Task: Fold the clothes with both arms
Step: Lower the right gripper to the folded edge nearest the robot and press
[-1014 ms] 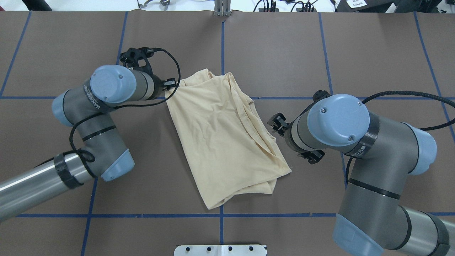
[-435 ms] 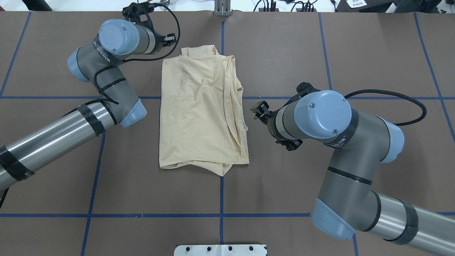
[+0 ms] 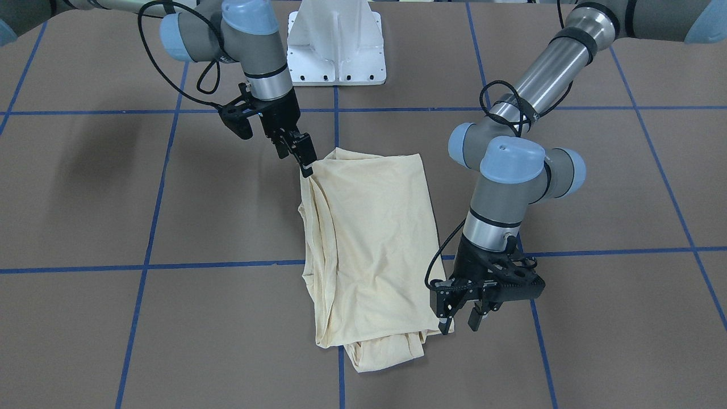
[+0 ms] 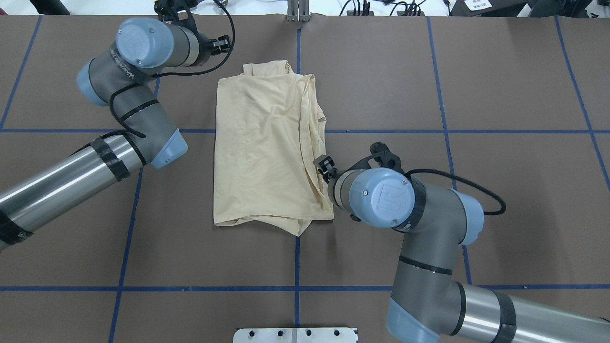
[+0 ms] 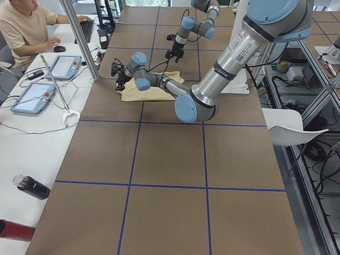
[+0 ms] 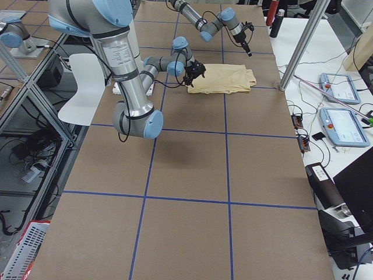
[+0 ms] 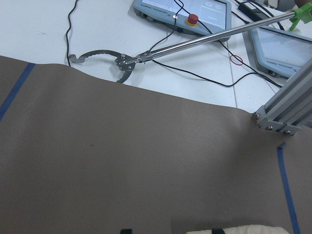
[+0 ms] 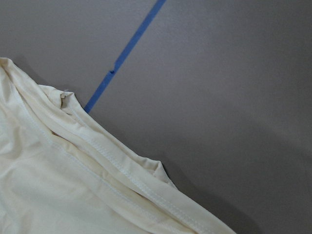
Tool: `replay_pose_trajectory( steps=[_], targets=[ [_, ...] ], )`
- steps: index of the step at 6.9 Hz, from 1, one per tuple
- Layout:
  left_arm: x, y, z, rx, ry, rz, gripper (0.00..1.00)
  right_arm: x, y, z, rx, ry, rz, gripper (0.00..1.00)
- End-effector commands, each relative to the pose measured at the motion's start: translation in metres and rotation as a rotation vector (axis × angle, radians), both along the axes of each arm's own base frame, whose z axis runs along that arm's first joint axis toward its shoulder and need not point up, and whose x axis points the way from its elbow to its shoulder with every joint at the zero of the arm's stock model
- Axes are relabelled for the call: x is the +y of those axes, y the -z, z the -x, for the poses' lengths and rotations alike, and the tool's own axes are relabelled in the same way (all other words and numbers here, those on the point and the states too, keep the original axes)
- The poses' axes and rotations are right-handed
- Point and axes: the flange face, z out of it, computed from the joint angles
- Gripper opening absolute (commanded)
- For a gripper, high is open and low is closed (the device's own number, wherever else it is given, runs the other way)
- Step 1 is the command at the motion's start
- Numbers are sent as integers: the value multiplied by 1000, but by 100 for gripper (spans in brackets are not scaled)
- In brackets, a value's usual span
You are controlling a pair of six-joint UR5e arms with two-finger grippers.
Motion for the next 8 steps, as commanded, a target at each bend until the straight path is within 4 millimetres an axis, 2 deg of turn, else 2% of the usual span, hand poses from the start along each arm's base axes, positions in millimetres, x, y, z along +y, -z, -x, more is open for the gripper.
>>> replay_pose_trajectory(
  steps=[1, 2, 3, 4, 8],
  targets=[
    [20, -14, 19, 16, -14, 0, 63, 33, -14, 36, -36, -73, 132, 97],
    [20, -14, 19, 17, -12, 0, 63, 31, -10, 36, -66, -120, 182, 91],
    [21, -11, 20, 22, -11, -4, 63, 26, -7, 45, -88, -195, 217, 83],
    [22, -8, 21, 27, -11, -8, 64, 19, 7, 66, -90, -208, 220, 83],
    [23, -7, 22, 30, -10, -10, 64, 20, -1, 71, -58, -194, 220, 79]
  ],
)
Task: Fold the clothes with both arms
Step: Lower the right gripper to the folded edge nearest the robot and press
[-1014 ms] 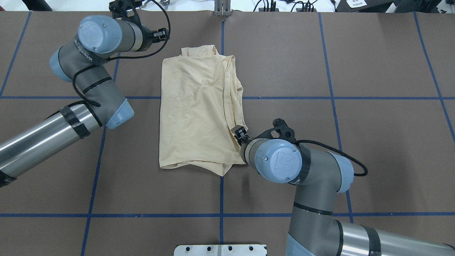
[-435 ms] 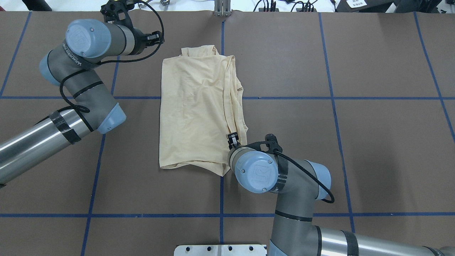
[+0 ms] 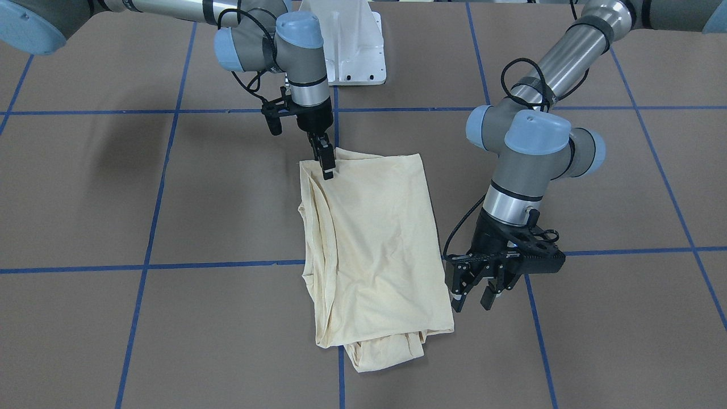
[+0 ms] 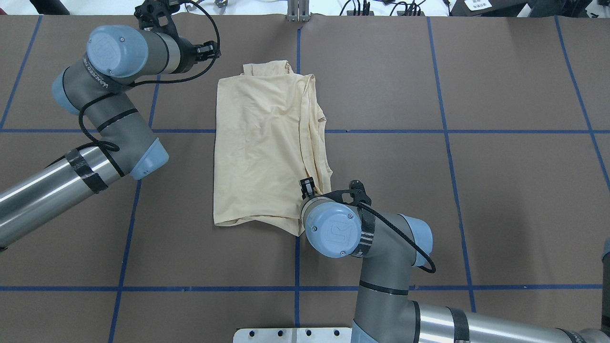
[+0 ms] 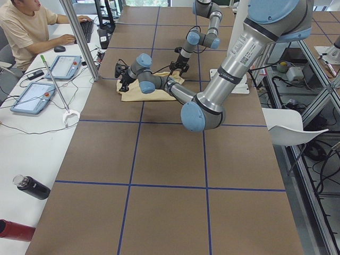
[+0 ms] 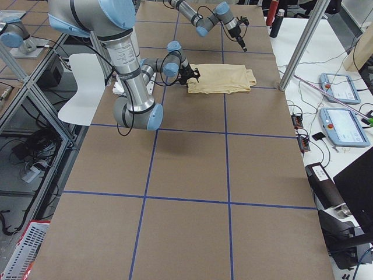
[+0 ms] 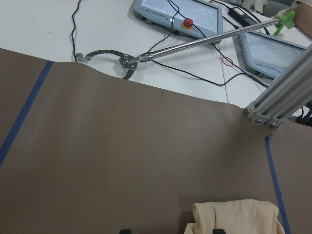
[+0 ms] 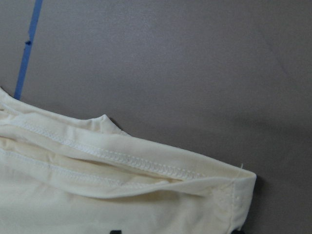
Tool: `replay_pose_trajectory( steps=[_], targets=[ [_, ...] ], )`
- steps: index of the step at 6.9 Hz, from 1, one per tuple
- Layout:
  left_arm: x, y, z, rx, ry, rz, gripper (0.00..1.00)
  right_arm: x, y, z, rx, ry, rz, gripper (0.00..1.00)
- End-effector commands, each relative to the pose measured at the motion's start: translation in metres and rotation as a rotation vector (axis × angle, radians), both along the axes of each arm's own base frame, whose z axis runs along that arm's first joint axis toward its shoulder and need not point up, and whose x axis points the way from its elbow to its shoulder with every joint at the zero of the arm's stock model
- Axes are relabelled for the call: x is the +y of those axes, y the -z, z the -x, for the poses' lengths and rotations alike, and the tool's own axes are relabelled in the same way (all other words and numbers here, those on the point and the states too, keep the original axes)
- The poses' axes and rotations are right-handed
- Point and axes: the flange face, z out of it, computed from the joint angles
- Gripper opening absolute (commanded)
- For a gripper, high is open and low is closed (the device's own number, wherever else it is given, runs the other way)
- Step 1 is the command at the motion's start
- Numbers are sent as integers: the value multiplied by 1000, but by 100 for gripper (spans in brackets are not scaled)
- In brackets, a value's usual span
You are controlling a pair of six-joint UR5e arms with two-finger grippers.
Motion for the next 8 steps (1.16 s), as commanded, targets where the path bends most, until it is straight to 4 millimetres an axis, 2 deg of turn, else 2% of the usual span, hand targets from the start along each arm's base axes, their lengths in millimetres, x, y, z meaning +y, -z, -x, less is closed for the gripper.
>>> replay_pose_trajectory(
  steps=[1, 3, 4, 5, 6, 7, 8],
  targets=[
    [0, 1, 0, 11, 4, 9, 65, 3, 2, -1, 23, 25, 7, 79],
    [1, 1, -1, 16, 7, 15, 65, 4, 0, -1, 46, 31, 16, 80],
    [1, 3, -1, 22, 8, 15, 65, 11, -7, 5, 56, 38, 15, 78],
    [2, 7, 0, 27, 8, 10, 65, 11, -4, 5, 51, 34, 18, 70],
    [3, 8, 1, 30, 8, 7, 65, 11, -5, 7, 50, 30, 23, 54],
    [3, 8, 1, 31, 9, 8, 65, 11, -3, 6, 41, 25, 27, 2],
    [3, 8, 2, 30, 10, 7, 65, 12, -2, 6, 35, 26, 26, 0]
  ],
)
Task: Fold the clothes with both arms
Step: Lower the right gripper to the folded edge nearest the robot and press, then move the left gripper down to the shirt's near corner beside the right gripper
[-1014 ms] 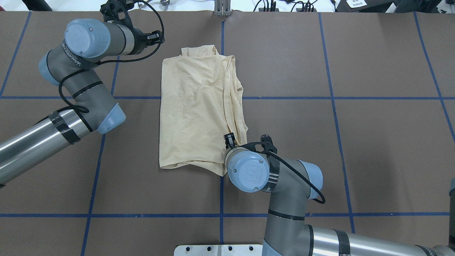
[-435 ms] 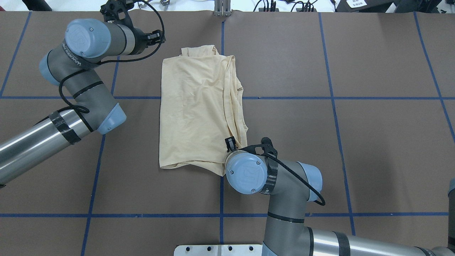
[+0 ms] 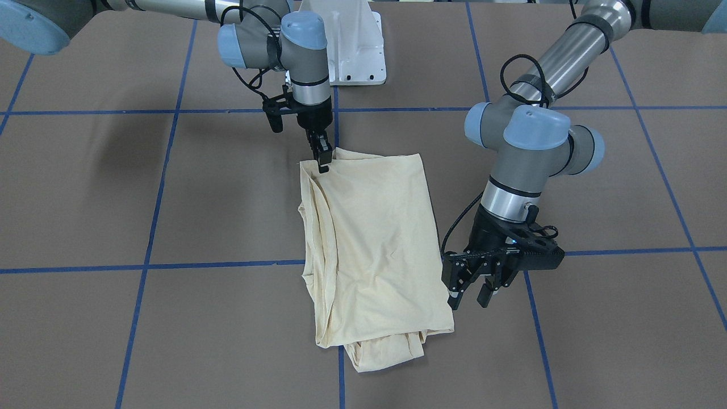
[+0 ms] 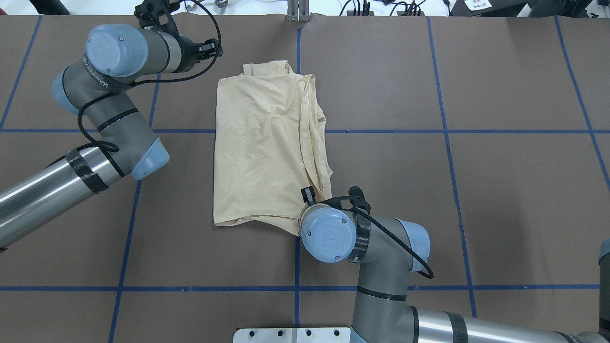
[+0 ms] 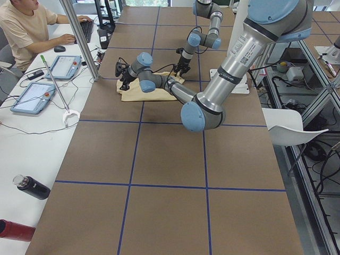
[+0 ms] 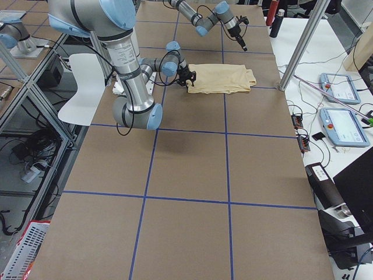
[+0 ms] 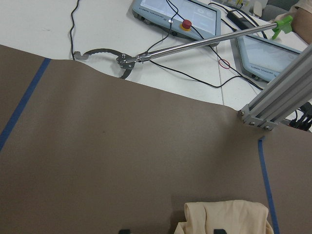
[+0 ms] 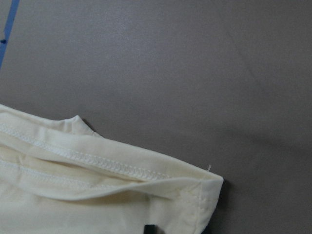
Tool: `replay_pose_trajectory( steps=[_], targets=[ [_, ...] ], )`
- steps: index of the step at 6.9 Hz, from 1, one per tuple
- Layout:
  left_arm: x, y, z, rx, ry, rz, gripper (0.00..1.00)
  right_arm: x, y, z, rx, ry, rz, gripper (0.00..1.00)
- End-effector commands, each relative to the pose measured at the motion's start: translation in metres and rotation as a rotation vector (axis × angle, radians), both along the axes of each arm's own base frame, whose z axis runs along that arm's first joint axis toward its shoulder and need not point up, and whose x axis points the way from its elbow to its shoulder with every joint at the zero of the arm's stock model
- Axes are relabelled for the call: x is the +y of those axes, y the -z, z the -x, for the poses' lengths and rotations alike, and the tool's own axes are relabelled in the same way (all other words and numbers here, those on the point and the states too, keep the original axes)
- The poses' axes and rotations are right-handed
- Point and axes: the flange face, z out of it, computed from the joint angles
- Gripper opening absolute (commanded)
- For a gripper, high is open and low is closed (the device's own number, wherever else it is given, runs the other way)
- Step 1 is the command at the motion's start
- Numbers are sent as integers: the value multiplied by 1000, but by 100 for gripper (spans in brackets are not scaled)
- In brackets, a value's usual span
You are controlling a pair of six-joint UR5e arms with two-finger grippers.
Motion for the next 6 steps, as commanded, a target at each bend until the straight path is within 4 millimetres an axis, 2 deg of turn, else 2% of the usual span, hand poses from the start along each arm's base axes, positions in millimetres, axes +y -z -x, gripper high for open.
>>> replay_pose_trajectory(
  steps=[1, 2, 6],
  targets=[
    [1, -7, 2, -5, 0, 5, 65, 0, 3, 0, -18, -2, -5, 0],
    [6, -9, 7, -2, 0, 2, 65, 0, -1, 2, -10, -2, -5, 0],
    [8, -5, 7, 10, 3, 5, 65, 0, 9, -1, -19, 6, -15, 0]
  ],
)
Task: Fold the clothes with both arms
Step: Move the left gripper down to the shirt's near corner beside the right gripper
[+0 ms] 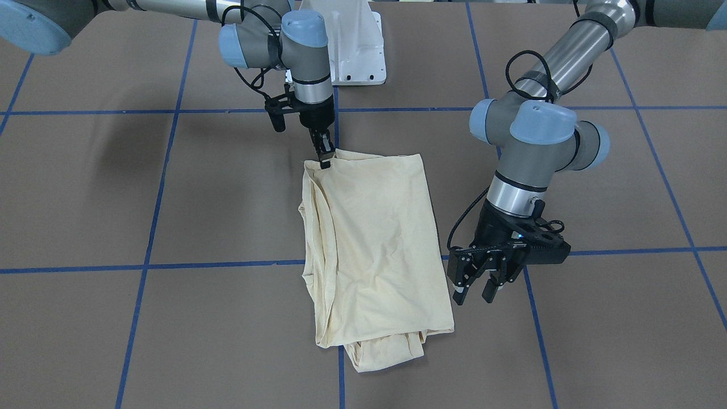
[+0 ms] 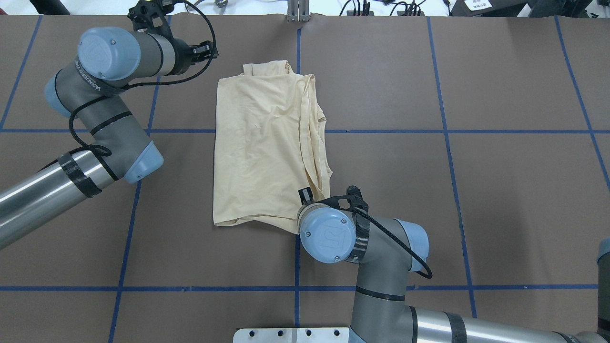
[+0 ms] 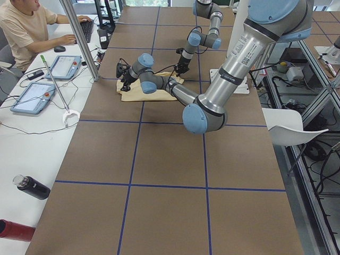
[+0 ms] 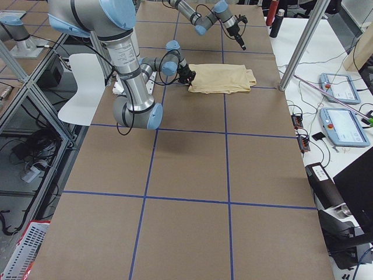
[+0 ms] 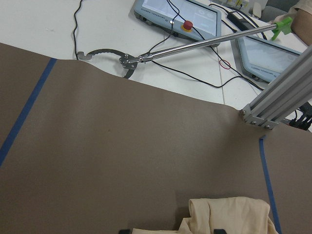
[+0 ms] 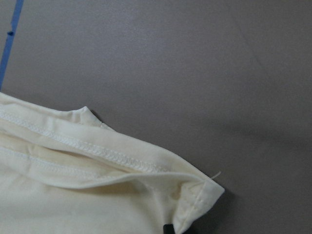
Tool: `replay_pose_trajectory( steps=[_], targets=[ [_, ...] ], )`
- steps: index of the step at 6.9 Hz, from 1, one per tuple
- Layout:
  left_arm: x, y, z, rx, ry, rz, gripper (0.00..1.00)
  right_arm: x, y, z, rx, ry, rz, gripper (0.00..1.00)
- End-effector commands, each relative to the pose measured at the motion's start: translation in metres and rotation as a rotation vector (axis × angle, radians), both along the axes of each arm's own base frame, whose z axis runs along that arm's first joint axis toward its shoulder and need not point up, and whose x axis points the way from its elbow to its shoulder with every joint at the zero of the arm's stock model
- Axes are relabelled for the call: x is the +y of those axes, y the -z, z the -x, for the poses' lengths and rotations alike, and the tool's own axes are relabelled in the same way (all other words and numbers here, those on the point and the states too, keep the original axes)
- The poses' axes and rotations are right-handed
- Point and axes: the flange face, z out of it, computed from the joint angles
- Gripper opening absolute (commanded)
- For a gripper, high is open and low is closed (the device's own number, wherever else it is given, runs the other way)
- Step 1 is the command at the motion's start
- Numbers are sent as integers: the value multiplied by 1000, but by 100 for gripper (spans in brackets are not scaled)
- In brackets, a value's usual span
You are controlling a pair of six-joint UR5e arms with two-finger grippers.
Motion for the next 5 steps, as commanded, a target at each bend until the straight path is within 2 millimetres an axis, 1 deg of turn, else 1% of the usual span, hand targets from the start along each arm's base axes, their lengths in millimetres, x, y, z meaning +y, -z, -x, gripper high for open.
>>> replay_pose_trajectory(
  steps=[1, 2, 3, 5],
  targets=[
    [0, 1, 0, 7, 3, 6, 65, 0, 0, -1, 7, 5, -4, 0],
    [0, 1, 0, 8, 4, 7, 65, 0, 3, -1, 5, 8, -6, 0],
    [0, 0, 0, 7, 4, 8, 65, -6, 5, -6, 2, 2, -8, 0],
    [2, 2, -2, 11, 2, 8, 65, -9, 8, -10, -5, -1, -9, 0]
  ],
)
